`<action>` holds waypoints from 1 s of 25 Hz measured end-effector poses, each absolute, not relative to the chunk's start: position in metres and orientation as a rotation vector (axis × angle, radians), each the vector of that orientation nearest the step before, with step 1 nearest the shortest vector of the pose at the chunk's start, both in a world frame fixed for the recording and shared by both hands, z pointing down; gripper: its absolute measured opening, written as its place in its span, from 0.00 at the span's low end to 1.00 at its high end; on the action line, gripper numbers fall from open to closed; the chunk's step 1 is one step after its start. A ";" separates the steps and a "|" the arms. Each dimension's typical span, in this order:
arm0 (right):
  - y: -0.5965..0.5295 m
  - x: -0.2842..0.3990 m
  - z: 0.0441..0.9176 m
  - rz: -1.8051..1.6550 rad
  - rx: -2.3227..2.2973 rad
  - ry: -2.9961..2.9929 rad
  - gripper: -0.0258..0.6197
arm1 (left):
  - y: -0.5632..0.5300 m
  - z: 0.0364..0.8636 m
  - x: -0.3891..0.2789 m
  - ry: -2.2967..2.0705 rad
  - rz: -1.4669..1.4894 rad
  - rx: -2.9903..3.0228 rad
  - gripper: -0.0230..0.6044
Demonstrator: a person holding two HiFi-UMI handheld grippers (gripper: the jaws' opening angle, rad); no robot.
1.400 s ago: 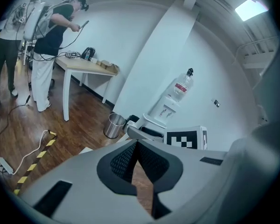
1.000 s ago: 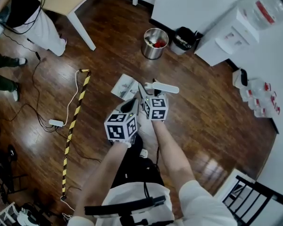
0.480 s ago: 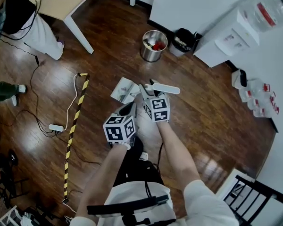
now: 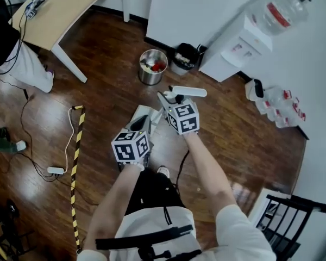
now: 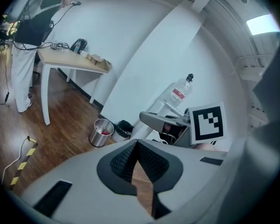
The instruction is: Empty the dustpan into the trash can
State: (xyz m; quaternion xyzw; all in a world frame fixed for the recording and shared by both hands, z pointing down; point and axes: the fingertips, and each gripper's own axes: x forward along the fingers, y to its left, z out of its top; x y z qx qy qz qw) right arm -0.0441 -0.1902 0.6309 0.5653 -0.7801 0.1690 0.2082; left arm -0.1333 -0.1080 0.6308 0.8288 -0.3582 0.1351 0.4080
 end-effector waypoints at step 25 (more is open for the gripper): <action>-0.313 0.155 0.379 0.251 1.496 -2.387 0.39 | -0.199 0.572 0.085 -0.790 0.486 2.267 0.02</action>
